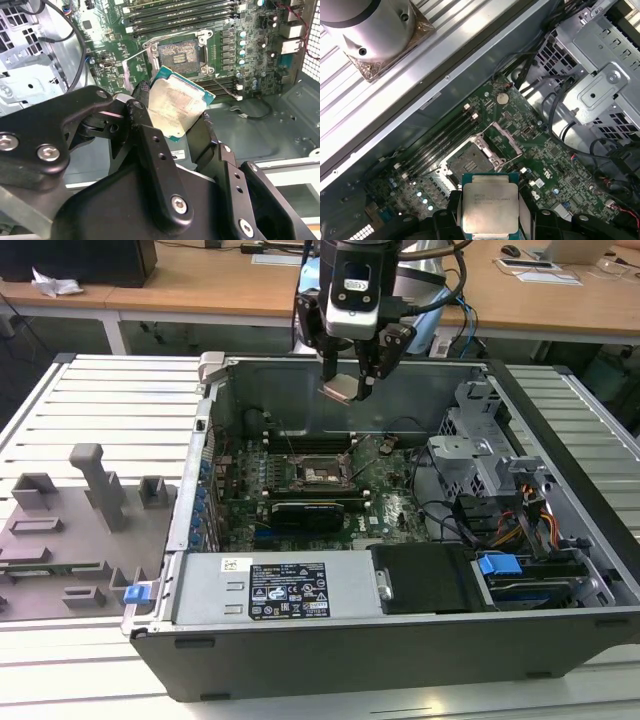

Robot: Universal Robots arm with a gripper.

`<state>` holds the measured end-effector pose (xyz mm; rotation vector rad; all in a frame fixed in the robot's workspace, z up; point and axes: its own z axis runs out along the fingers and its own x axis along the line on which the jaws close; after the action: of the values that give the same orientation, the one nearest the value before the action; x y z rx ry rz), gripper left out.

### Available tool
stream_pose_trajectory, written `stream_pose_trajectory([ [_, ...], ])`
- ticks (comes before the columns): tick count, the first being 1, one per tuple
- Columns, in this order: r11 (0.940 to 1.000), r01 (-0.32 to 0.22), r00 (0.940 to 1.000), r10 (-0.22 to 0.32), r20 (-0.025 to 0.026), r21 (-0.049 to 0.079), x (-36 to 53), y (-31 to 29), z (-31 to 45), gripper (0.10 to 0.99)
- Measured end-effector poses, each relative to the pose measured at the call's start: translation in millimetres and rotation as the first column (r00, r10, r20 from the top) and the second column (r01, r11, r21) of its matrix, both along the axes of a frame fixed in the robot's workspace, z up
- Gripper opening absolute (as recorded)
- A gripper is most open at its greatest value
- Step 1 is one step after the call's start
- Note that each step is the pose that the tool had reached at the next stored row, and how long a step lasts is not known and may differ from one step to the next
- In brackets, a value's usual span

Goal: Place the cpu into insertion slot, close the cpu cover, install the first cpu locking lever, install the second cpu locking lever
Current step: 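Place the cpu into insertion slot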

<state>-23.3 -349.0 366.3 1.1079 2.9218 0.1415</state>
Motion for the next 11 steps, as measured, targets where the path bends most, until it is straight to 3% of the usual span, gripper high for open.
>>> stream_pose_trajectory([
  [11,0.9974,0.072,0.9974,-0.072,0.0000,0.000,0.0,0.0,-0.2,0.541],
])
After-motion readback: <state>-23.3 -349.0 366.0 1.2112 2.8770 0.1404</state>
